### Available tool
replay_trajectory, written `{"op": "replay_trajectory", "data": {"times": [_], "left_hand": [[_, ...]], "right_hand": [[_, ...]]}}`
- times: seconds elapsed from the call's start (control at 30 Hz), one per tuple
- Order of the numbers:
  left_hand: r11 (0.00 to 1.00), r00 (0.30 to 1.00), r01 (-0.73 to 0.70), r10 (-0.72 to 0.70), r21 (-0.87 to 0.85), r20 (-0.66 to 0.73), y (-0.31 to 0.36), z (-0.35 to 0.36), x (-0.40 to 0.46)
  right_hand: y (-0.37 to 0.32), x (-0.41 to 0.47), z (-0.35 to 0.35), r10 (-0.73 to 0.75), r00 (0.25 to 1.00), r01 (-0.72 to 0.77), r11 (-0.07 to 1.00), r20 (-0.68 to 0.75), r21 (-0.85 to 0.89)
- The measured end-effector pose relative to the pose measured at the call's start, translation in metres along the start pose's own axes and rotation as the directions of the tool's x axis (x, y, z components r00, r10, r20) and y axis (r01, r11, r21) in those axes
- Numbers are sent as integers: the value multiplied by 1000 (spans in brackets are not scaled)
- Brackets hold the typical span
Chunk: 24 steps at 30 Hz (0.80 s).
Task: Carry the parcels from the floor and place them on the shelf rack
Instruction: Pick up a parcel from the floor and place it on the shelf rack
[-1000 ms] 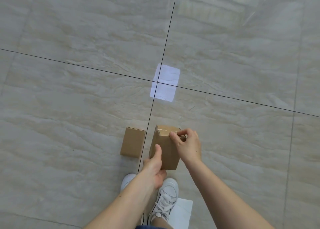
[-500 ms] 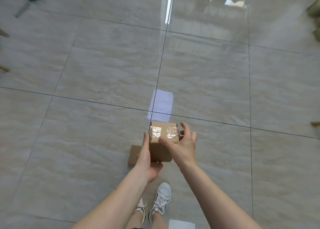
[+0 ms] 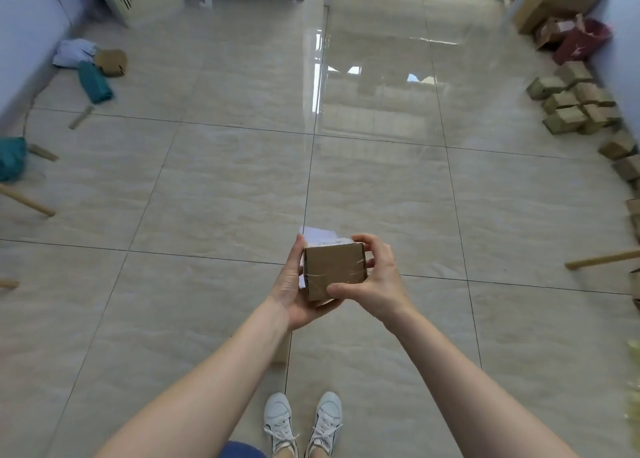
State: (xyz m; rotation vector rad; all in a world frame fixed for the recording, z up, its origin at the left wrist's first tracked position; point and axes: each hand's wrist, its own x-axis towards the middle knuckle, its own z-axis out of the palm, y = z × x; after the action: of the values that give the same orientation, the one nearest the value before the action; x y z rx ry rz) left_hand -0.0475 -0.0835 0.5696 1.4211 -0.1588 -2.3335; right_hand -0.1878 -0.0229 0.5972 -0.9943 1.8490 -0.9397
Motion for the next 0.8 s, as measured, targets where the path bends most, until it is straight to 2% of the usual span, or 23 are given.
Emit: {"op": "replay_trajectory", "data": {"times": [0.13,0.27,0.43,0.6,0.8], "left_hand": [[992,999,-29,31,119,-13,10,17,-27],[985,998,-64,61,161,23,14,32,-47],[982,985,-165,168,93,-30,13,44,-58],[959,962,-275,273,64,30,13,56,-73],[954,959,-282,278,102,56,13,61,-82]], "right_hand": [[-15,-12,-16,-36,999,35,999,-31,-27],[-30,-22,-24,18,998,-12,996,-67,90],[-47,-24,-24,141,986,-122,975,-92,186],[-59,-18,-30,197,975,-168,957,-105,236],[-73,-16,-37,270,963,-247,895,-11,372]]}}
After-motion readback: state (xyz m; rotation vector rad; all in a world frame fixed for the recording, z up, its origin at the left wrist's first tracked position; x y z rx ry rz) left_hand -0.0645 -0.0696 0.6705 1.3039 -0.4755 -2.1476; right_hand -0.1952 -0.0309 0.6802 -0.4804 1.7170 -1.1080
